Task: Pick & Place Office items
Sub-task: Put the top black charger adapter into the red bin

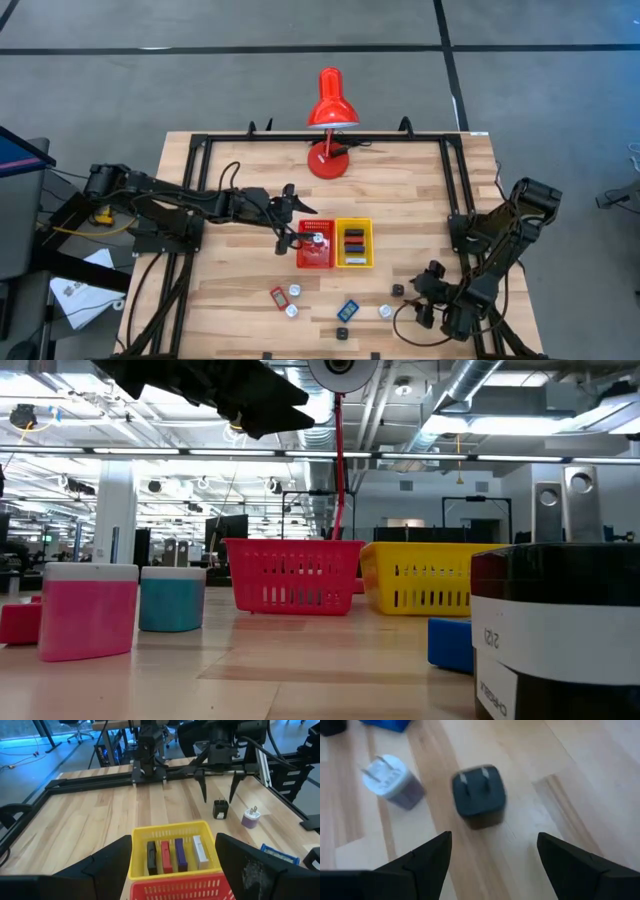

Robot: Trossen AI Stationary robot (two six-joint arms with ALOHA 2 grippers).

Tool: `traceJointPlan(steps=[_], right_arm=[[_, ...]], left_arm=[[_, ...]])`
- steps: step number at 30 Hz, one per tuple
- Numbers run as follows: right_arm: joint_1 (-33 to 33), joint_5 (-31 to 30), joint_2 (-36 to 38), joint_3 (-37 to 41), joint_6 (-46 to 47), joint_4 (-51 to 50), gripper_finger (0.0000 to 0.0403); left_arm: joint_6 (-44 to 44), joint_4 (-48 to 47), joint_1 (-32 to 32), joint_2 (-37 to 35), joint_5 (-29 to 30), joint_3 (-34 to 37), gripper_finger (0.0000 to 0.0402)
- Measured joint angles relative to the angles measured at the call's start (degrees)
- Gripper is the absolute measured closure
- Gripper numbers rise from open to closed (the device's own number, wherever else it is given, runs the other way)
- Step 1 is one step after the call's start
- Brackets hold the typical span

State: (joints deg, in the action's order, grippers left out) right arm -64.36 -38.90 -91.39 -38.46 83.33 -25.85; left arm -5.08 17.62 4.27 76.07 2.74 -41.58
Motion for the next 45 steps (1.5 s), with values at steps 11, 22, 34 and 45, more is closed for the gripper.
traceJointPlan(steps=[11,22,34,45], right_arm=[[-0.17,-6.00,-4.58,-0.02,-2.34,3.24,0.0110],[-0.34,-12.10,-12.67,-0.15,-2.48,9.61,0.0110],[-0.33,-12.63,-12.50,-0.04,-2.28,10.12,0.0184],[2.62,-12.35,-7.04,0.07,7.09,7.23,0.0270]], left_arm=[[0.00,1.90,0.00,0.02,0.00,0.00,0.0118],[0.00,2.25,0.00,0.02,0.00,-0.02,0.0118],[0.00,3.11,0.00,0.02,0.01,-0.02,0.0118],[-0.09,3.09,0.00,0.03,0.02,-0.02,0.0118]])
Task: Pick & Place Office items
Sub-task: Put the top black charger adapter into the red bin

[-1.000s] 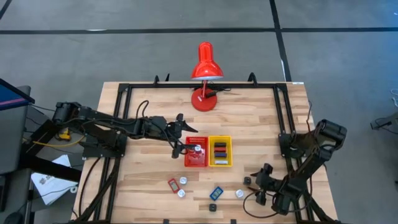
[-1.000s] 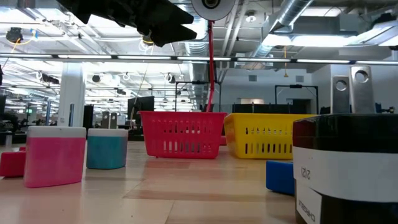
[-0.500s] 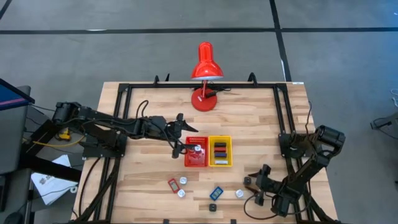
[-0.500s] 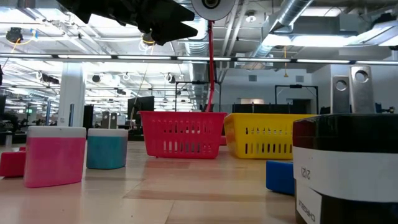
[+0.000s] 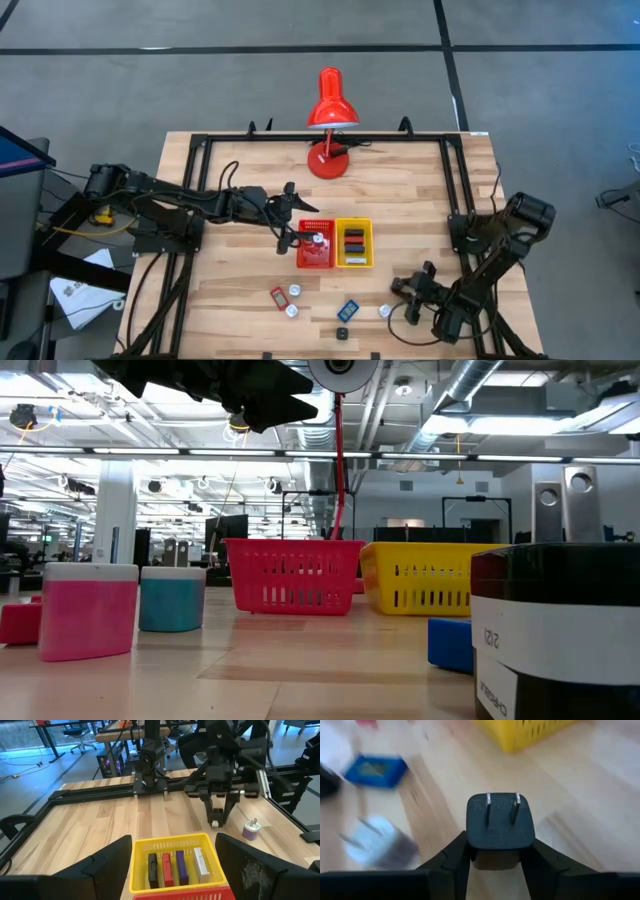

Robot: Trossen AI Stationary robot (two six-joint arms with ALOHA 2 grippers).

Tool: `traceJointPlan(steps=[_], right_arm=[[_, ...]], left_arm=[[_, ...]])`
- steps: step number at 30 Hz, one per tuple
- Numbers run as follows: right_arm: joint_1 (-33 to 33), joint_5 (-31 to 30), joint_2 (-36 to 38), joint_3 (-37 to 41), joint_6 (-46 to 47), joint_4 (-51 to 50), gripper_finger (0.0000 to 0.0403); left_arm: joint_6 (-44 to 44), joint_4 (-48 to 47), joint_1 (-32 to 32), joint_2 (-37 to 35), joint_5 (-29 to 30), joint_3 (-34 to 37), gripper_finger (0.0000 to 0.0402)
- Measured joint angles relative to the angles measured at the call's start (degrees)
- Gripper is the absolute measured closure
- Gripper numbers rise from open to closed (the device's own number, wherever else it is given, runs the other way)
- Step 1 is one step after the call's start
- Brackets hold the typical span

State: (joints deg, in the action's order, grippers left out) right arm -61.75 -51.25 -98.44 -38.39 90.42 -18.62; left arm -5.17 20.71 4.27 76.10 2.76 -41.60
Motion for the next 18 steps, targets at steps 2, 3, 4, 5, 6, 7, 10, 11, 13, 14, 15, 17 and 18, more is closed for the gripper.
traceJointPlan(steps=[2,3,4,5,6,7,10,11,13,14,15,17,18], right_arm=[[1.22,-0.08,3.47,-0.02,-1.04,-0.83,0.0270],[2.05,-0.12,5.34,-0.02,-2.20,-0.95,0.0270],[3.06,-0.20,7.35,-0.02,-3.76,-0.91,0.0270],[4.24,-0.31,9.37,-0.02,-5.64,-0.84,0.0270],[5.67,-0.27,11.29,-0.02,-7.98,-0.49,0.0270],[7.40,0.28,13.19,-0.02,-10.67,0.07,0.0270],[13.63,4.65,18.19,-0.02,-19.58,3.52,0.0270],[15.98,6.77,19.51,-0.02,-22.91,5.58,0.0270],[20.79,11.97,21.32,-0.02,-30.04,10.21,0.0270],[23.17,15.16,21.93,-0.02,-33.32,12.99,0.0270],[25.48,18.60,22.33,-0.02,-36.24,15.90,0.0270],[30.00,25.83,22.53,-0.03,-41.01,22.18,0.0270],[32.07,29.63,22.27,-0.05,-42.95,25.51,0.0270]], left_arm=[[-0.02,0.00,0.00,-0.01,0.00,0.00,0.0118],[-0.02,-0.02,0.00,-0.01,0.00,0.00,0.0118],[-0.04,-0.02,-0.02,0.01,0.00,0.00,0.0118],[-0.08,-0.02,0.00,0.01,0.00,0.00,0.0118],[-0.12,-0.04,-0.01,0.01,0.02,0.00,0.0118],[-0.12,-0.06,-0.01,0.01,0.30,0.00,0.0118],[-1.56,-0.35,0.11,0.01,0.86,0.00,0.0118],[-2.66,-0.61,0.35,0.01,0.94,0.00,0.0118],[-5.91,-1.21,1.01,0.01,0.90,-0.02,0.0118],[-7.71,-1.50,1.51,0.01,0.66,-0.02,0.0118],[-9.44,-1.72,1.90,0.01,-0.06,-0.02,0.0118],[-12.53,-1.70,2.75,0.01,-2.80,-0.02,0.0118],[-14.03,-1.66,3.09,0.01,-4.86,-0.02,0.0118]])
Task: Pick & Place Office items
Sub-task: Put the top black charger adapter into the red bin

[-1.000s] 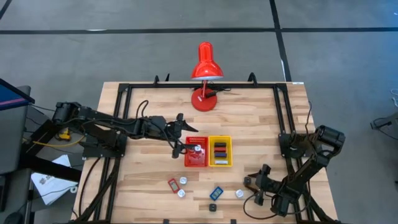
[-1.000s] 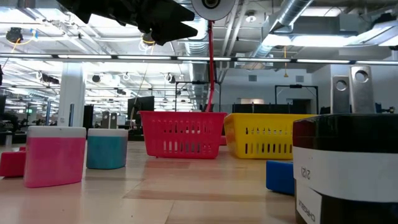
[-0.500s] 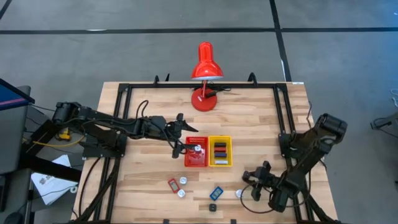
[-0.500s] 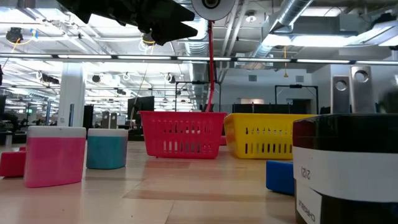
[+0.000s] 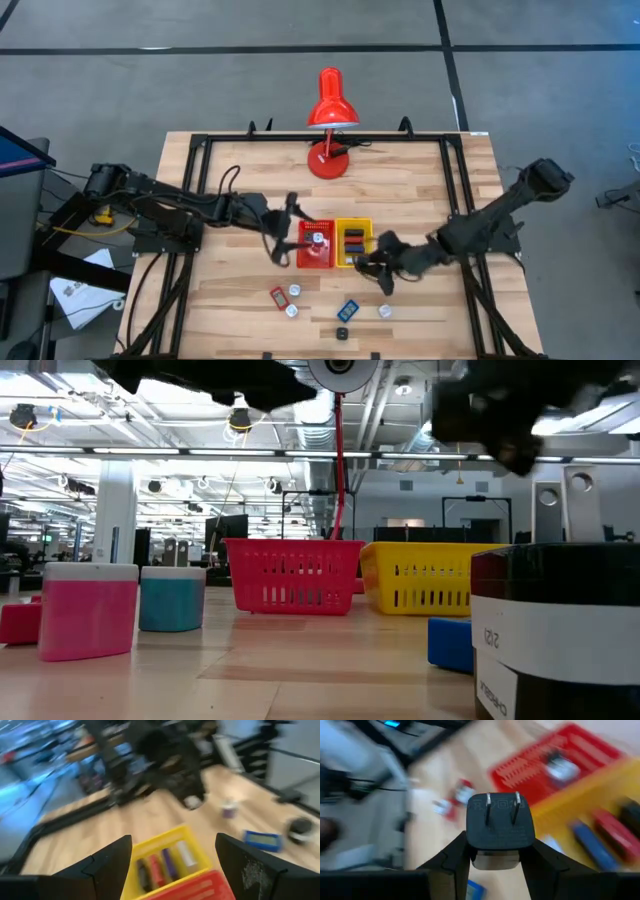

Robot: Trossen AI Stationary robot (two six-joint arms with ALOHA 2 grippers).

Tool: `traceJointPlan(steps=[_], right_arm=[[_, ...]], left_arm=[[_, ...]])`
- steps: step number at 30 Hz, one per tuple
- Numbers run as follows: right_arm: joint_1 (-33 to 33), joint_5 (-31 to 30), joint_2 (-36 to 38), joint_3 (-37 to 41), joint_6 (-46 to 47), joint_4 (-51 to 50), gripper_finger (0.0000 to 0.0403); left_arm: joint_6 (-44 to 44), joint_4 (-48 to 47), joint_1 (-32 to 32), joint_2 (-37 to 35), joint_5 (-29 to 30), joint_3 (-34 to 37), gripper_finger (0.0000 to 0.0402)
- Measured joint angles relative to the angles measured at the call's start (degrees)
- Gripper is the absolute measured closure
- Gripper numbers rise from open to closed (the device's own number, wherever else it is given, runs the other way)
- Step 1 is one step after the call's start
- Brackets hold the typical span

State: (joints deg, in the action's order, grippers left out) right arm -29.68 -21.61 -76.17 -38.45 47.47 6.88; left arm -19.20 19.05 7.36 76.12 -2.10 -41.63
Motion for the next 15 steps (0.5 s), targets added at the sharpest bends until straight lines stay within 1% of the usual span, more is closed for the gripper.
traceJointPlan(steps=[3,5,9,15], right_arm=[[5.41,10.53,-1.72,-0.04,-4.19,9.00,0.0270],[8.25,16.13,-3.45,-0.06,-5.07,13.67,0.0270],[12.30,23.79,-7.86,-2.03,-6.02,18.47,0.0270],[15.00,34.71,-16.68,-9.94,-9.13,18.74,0.0270]], left_arm=[[-4.24,-0.01,0.99,0.00,-6.70,0.00,0.0118],[-6.01,0.03,1.48,0.00,-8.81,0.00,0.0118],[-6.51,0.02,1.57,0.00,-8.91,0.00,0.0118],[-5.94,-0.43,1.57,0.54,-8.94,0.02,0.0118]])
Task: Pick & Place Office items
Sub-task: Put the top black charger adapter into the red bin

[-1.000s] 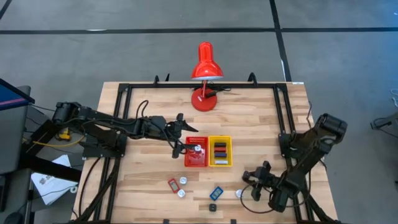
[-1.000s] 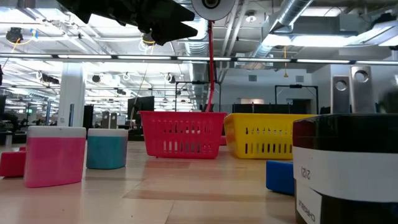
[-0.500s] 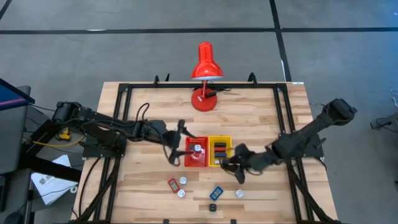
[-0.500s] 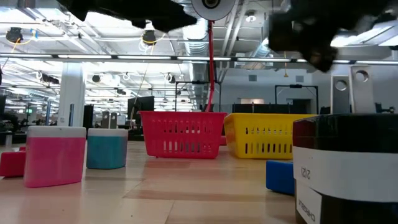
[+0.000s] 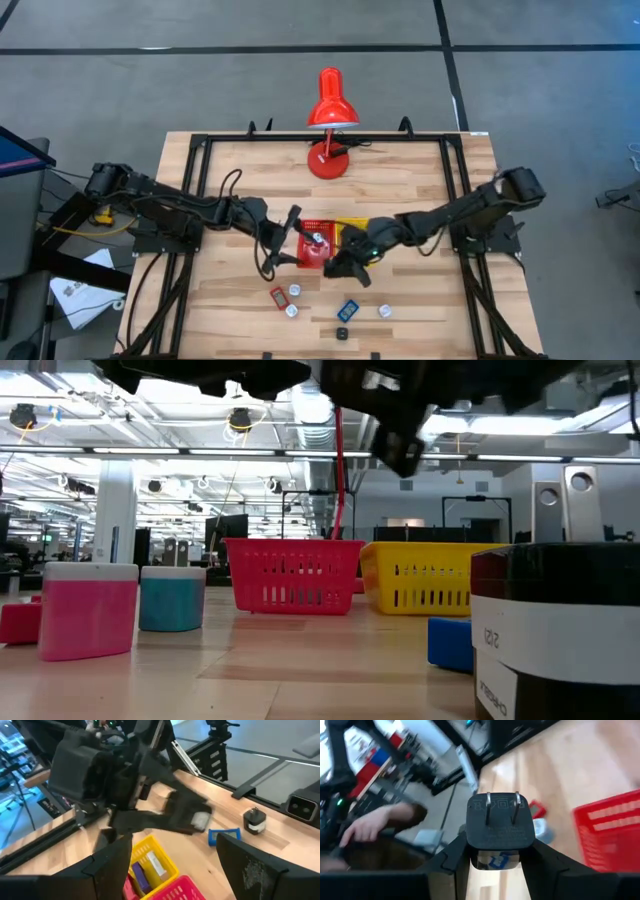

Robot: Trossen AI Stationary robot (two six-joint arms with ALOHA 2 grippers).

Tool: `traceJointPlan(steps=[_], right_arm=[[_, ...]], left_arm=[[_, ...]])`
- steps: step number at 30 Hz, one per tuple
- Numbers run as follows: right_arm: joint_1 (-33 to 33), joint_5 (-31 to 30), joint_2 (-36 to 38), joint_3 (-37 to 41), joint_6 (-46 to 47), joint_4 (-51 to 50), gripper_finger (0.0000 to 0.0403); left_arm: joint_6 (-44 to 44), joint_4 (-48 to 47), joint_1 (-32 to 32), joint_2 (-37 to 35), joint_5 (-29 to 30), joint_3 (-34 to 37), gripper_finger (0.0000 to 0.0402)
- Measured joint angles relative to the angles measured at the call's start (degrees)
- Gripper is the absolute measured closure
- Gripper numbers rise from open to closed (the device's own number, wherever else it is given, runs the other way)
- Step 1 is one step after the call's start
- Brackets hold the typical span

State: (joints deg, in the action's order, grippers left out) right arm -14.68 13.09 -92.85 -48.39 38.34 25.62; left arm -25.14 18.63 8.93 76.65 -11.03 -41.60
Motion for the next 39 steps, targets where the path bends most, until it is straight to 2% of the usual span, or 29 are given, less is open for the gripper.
traceJointPlan(steps=[7,14,25,35,39], right_arm=[[2.52,11.46,-9.70,-9.55,-0.89,-0.08,0.0270],[4.39,18.85,-14.06,-14.72,-0.87,-0.14,0.0269],[5.06,20.34,-13.96,-15.25,-1.32,-2.02,0.0269],[4.39,20.32,-13.85,-15.25,-1.50,-3.93,0.0269],[4.39,20.21,-13.82,-15.20,-1.49,-2.45,0.0268]], left_arm=[[0.03,1.18,0.00,2.58,-9.02,-0.04,0.0118],[0.08,0.84,1.45,4.11,-10.29,0.08,0.0118],[-0.02,-0.13,4.74,4.84,-10.44,0.02,0.0120],[0.11,-0.40,5.73,4.86,-10.78,0.02,0.0156],[0.08,1.33,5.37,4.86,-7.34,0.07,0.0167]])
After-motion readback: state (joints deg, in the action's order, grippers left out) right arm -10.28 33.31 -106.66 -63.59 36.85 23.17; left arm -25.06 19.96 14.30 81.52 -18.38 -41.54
